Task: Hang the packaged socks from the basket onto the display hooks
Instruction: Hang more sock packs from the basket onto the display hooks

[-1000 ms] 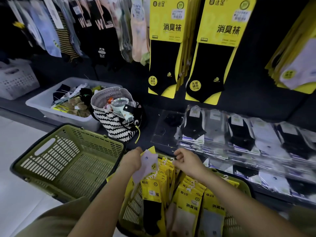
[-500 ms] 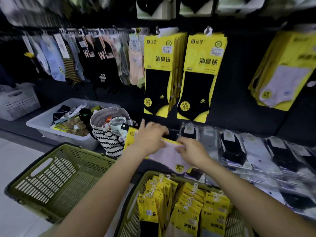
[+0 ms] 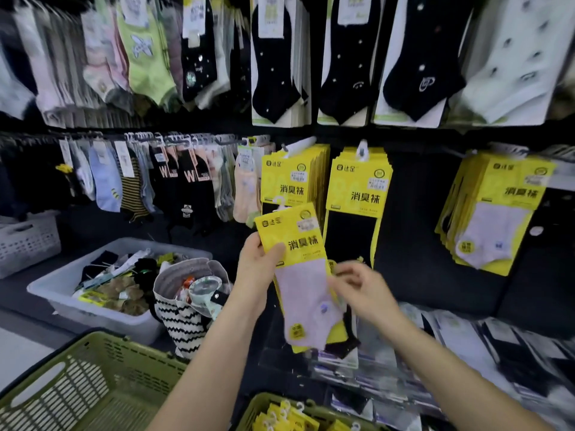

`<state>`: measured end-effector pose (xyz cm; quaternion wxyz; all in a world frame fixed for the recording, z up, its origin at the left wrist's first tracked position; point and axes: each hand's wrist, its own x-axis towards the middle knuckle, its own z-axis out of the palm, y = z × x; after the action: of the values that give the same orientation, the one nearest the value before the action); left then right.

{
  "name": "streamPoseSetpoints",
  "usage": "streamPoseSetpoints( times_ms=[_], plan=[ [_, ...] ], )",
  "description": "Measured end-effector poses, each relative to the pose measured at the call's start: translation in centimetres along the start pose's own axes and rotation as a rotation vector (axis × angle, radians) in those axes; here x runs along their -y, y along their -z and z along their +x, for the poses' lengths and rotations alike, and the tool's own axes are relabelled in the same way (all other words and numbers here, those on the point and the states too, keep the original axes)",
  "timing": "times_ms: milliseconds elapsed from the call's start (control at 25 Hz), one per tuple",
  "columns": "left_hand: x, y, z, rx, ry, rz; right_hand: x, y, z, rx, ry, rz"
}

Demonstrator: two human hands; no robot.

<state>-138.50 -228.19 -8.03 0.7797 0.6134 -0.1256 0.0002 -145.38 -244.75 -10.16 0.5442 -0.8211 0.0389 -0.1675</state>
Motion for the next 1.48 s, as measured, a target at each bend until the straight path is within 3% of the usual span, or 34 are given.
streamPoseSetpoints(
  times_ms=[120, 240, 360, 440, 600, 720, 1040, 1480],
  plan=[
    [-1.7, -0.8, 1.7, 0.083, -0.074, 0.18, 5.6, 1.6, 3.9, -0.091, 0.153, -0.056],
    [-3.4, -1.5, 3.7, 0.004, -0.175, 0.196, 10.2, 2.0, 7.7, -0.107, 0.286, -0.37],
    [-3.9, -1.2, 5.6, -0.11, -0.32, 0.169, 12.7, 1.9, 10.8, -0.148, 0.297, -0.511],
    [-4.0, -1.2, 6.2, -0.122, -0.389, 0.278, 13.5, 1.6, 12.4, -0.18, 0.295, -0.51],
    [-3.3, -1.7, 6.9, -0.148, -0.349, 0.684, 14.0, 0.5, 14.3, -0.205, 0.29, -0.543],
    [-2.8, -2.2, 6.9, -0.177, -0.342, 0.837, 13.9, -0.1, 15.0, -0.22, 0.261, -0.564],
    [-2.4, -1.7, 7.3, -0.214, -0.421, 0.9, 14.1, -0.5, 15.4, -0.259, 0.215, -0.524],
    [-0.3, -1.7, 7.3, -0.238, -0.404, 0.836, 12.6, -1.3, 11.6, -0.273, 0.39, -0.772]
  ],
)
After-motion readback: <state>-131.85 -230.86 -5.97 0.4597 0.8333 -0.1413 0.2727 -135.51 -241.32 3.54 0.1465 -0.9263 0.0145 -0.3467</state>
